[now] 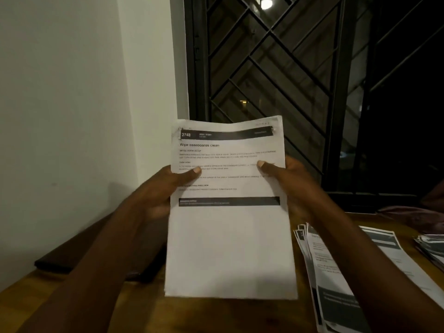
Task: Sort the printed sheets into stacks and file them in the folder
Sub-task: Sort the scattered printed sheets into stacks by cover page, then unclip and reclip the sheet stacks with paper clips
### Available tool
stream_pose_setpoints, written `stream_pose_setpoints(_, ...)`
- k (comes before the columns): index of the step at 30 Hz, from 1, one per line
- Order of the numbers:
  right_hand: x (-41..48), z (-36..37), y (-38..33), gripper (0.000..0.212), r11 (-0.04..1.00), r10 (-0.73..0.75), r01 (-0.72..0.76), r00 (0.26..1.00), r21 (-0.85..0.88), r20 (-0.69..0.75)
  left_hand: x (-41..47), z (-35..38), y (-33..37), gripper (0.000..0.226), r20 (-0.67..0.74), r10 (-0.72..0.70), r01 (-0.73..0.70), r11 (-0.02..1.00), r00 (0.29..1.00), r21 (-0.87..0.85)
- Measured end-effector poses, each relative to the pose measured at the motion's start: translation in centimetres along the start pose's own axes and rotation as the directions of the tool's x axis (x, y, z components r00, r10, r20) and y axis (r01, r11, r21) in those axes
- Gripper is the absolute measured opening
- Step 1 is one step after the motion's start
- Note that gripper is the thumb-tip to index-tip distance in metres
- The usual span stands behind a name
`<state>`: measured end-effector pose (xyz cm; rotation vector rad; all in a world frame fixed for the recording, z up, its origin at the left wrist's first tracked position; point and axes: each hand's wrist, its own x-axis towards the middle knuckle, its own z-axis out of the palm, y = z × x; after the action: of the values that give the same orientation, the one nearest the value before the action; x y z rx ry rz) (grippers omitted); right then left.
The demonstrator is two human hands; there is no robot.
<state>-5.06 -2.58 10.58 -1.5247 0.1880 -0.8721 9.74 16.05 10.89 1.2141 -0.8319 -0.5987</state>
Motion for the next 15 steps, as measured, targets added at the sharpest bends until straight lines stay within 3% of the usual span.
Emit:
stream_pose_setpoints(3,0.2,-0.6,2.2,0.027,0.980,0.198,-0.198,0.972,-0.009,0.128,-0.6,-1.2,-1.9,0.037,0.055,-0.211,0.211,0.978,0.976,0.009)
stream_pose_setpoints(5,0.1,-1.1,5.3,0.027,0.964,0.253,-0.245,0.965,-0.104,0.070,-0.9,-2.0,-4.6,0.037,-0.009,-0.302,0.302,0.953,0.953,-0.012)
stream_pose_setpoints(9,-0.4,-1.8,10.3,0.016,0.937,0.221,-0.245,0.968,-0.248,-0.121,-1.3,-2.9,-9.3,0.044,-0.026,-0.485,0.486,0.874,0.874,0.008)
stream_pose_setpoints(15,-1.2,-2.6,13.4,0.016,0.943,0.192,-0.225,0.970,-0.247,-0.151,1.3,-3.0,-11.8,0.041,-0.057,-0.509,0.512,0.855,0.859,0.083)
